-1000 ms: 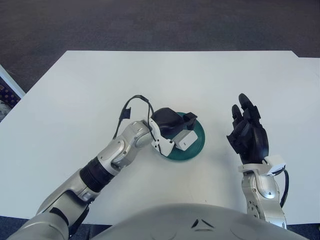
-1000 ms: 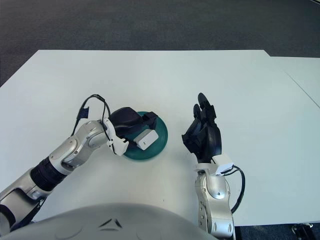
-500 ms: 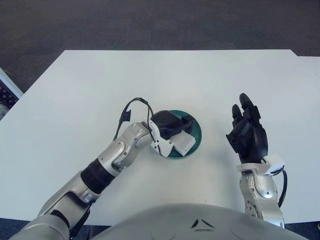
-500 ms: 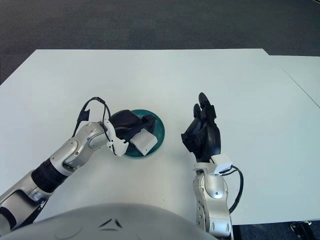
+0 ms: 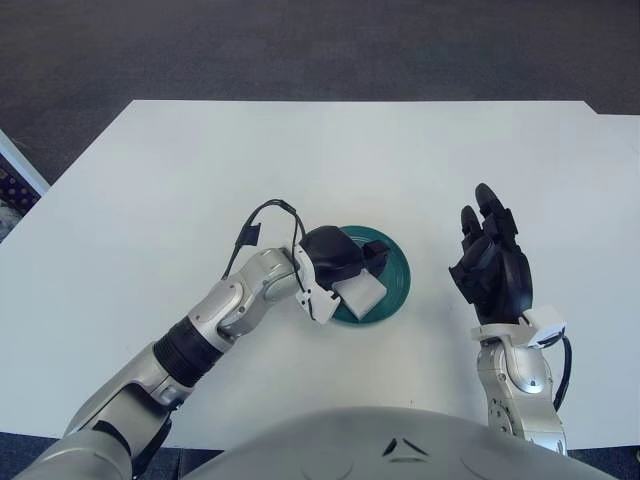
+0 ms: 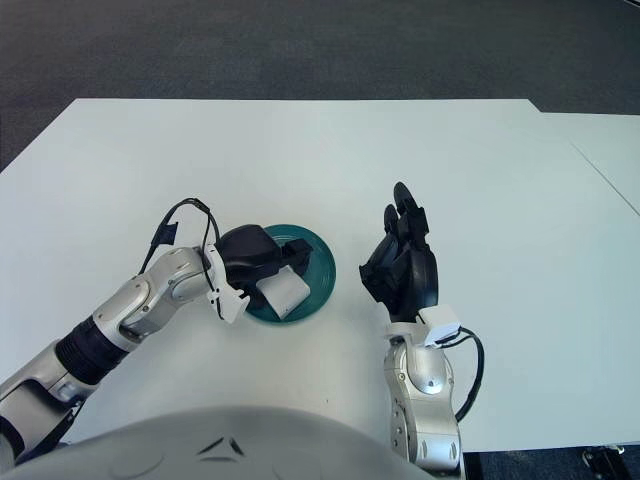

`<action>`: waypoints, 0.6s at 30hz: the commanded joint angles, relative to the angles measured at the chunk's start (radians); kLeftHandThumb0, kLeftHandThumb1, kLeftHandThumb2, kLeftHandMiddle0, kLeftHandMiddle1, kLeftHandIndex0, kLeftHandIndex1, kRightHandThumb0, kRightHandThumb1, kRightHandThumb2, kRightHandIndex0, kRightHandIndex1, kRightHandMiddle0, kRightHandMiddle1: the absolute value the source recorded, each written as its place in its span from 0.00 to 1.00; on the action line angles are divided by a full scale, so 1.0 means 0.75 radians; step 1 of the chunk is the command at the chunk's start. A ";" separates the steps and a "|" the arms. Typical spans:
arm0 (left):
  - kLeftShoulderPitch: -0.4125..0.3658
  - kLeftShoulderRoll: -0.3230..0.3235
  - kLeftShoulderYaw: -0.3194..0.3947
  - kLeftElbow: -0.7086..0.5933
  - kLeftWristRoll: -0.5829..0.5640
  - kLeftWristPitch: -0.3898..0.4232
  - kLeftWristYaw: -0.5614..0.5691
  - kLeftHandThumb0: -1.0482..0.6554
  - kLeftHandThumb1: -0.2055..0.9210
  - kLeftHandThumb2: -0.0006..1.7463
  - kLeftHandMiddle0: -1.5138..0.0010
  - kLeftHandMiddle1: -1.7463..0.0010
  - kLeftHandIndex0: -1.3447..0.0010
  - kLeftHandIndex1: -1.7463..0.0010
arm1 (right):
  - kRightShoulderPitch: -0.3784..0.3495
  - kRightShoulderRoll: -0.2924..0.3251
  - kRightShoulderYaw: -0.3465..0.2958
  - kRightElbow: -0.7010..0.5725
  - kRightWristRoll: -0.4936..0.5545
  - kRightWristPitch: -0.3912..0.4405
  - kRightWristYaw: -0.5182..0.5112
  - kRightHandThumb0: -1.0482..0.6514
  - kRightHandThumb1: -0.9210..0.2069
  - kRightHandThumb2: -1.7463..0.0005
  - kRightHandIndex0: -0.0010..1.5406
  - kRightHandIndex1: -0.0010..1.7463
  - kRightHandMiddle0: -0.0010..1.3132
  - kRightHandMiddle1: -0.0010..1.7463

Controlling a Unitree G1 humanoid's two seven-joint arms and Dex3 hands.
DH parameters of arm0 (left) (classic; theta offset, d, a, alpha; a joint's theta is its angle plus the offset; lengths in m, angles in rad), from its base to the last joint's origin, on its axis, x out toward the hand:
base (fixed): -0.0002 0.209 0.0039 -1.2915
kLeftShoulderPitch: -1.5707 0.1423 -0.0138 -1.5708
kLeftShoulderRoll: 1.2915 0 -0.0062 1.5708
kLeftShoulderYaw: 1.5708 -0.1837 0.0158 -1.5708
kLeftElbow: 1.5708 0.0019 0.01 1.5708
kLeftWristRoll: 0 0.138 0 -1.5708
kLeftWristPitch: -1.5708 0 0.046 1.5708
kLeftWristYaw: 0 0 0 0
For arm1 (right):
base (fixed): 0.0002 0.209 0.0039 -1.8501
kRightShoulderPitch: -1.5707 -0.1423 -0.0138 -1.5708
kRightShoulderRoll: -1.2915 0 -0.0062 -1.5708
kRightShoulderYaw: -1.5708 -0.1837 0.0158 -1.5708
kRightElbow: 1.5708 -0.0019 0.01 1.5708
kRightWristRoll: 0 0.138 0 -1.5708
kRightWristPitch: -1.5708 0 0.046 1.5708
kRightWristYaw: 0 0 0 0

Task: Put the charger into the plate.

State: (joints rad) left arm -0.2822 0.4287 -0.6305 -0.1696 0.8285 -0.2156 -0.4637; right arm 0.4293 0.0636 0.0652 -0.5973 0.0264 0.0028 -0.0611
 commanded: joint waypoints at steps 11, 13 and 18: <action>0.034 -0.039 0.029 0.018 0.030 0.069 0.017 0.35 0.56 0.67 0.27 0.00 0.61 0.00 | -0.023 0.022 -0.015 0.060 0.052 -0.041 0.004 0.01 0.00 0.41 0.05 0.00 0.00 0.14; 0.039 -0.052 0.038 0.024 0.027 0.070 0.044 0.35 0.55 0.68 0.28 0.00 0.60 0.00 | -0.030 0.016 -0.017 0.053 0.046 -0.027 0.002 0.02 0.00 0.41 0.05 0.00 0.00 0.15; 0.045 -0.072 0.053 0.012 0.046 0.063 0.105 0.35 0.55 0.68 0.31 0.00 0.60 0.00 | -0.029 0.001 -0.018 0.034 0.021 -0.007 -0.001 0.02 0.00 0.41 0.05 0.00 0.00 0.15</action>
State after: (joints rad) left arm -0.2543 0.3806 -0.6085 -0.1599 0.8465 -0.1711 -0.4175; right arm 0.4144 0.0714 0.0580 -0.5604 0.0546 -0.0115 -0.0593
